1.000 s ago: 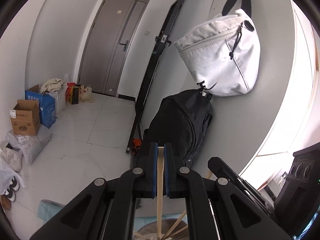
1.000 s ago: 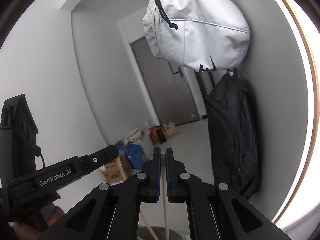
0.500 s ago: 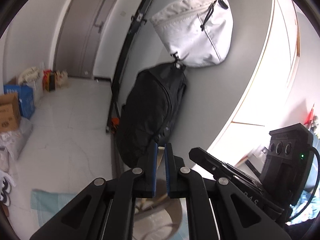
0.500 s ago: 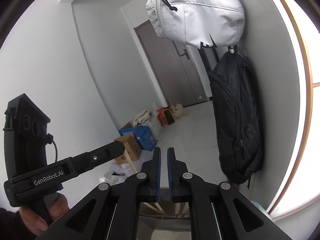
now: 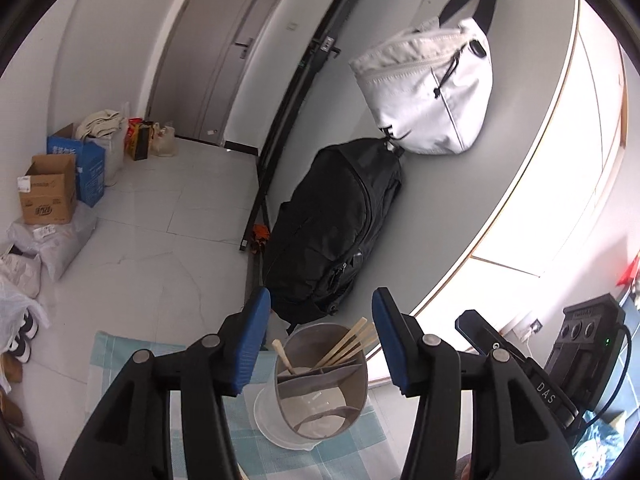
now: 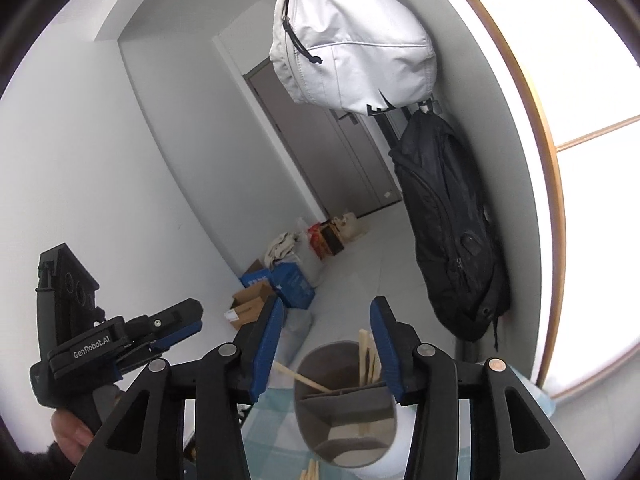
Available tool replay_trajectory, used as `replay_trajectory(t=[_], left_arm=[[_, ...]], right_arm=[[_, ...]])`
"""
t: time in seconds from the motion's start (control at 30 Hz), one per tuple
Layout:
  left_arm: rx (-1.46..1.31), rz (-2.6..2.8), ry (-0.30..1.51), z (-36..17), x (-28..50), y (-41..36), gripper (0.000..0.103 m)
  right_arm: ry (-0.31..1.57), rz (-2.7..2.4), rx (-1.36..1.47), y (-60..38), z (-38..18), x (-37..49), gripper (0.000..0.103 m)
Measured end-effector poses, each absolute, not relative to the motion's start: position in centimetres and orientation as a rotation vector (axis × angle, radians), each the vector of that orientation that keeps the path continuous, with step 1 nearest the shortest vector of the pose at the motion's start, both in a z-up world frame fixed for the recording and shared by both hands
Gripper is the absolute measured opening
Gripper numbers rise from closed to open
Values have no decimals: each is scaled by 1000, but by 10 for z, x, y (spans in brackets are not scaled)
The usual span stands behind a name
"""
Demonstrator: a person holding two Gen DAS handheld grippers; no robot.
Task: Organize utensils
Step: 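Lower the chopsticks into the holder and open both tools, then move both open tools back down to the chopstick bundle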
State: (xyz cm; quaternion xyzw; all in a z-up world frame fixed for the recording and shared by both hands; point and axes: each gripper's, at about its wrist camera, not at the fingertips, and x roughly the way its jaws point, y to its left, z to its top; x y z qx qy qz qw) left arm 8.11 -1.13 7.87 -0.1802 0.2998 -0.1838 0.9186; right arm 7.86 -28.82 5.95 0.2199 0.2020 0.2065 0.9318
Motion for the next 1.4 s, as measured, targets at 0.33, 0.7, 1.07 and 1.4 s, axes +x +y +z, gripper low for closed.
replay_trajectory(t=[0.33, 0.7, 1.07, 1.4], left_arm=[[-328, -268, 571, 90, 40, -4, 63], [-290, -204, 512, 94, -10, 4, 84], [-236, -85, 546, 44, -24, 17, 85], [-289, -17, 676, -20, 0, 46, 85]], right_arm=[[374, 449, 394, -276, 79, 34, 62], [359, 482, 272, -243, 83, -11, 74], [404, 518, 132, -208, 50, -39, 84], [659, 540, -23, -175, -11, -7, 85]])
